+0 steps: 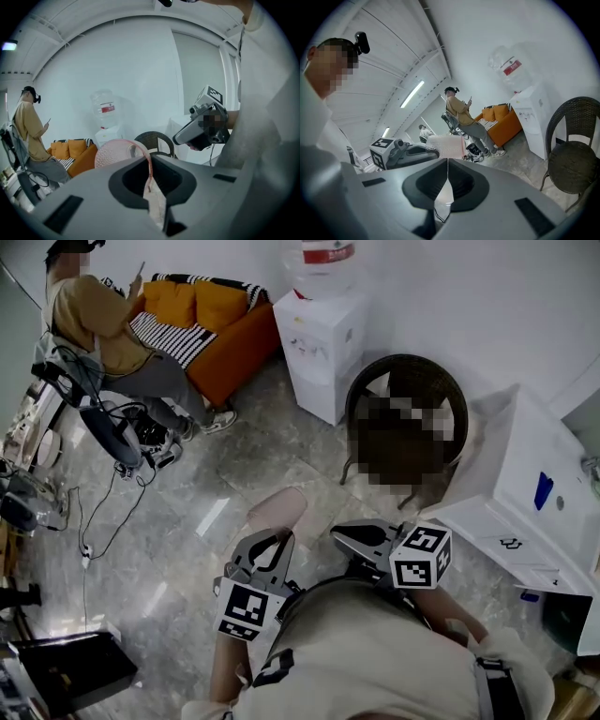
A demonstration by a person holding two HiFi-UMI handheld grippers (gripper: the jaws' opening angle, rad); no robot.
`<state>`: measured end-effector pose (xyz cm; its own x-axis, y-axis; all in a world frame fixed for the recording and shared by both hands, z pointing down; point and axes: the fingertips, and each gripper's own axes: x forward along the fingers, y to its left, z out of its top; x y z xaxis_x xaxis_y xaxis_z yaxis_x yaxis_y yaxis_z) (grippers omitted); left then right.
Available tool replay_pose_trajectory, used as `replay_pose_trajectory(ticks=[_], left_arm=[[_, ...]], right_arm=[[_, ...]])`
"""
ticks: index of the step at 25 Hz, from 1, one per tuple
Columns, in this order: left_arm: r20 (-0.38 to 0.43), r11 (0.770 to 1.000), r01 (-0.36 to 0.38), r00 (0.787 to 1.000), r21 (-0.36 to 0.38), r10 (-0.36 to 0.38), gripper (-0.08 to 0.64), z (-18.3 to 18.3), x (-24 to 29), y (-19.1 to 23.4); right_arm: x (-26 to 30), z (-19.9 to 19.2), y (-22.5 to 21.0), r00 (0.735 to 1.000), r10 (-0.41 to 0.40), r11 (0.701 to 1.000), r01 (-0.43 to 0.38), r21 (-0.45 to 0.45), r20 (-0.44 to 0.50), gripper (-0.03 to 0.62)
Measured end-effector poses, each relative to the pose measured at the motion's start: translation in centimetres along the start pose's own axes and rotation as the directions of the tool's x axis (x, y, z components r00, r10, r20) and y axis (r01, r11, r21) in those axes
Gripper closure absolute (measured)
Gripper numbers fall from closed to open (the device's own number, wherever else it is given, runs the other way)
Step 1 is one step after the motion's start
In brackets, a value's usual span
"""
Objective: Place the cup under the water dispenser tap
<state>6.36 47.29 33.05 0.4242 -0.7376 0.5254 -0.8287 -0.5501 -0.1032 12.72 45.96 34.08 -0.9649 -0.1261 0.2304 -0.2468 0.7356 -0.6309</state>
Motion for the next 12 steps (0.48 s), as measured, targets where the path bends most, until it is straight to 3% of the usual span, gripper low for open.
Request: replay_pose_trajectory(ticks=[12], left_arm=[[-0.082, 0.996, -0.086, 0.993, 0.037, 0.089, 0.491, 5.1, 7.7, 1.7]], right_arm=[[-3.5, 6.0, -7.4, 0.994, 0.104, 0.995, -0.104, -0.002, 0.023, 0.565]])
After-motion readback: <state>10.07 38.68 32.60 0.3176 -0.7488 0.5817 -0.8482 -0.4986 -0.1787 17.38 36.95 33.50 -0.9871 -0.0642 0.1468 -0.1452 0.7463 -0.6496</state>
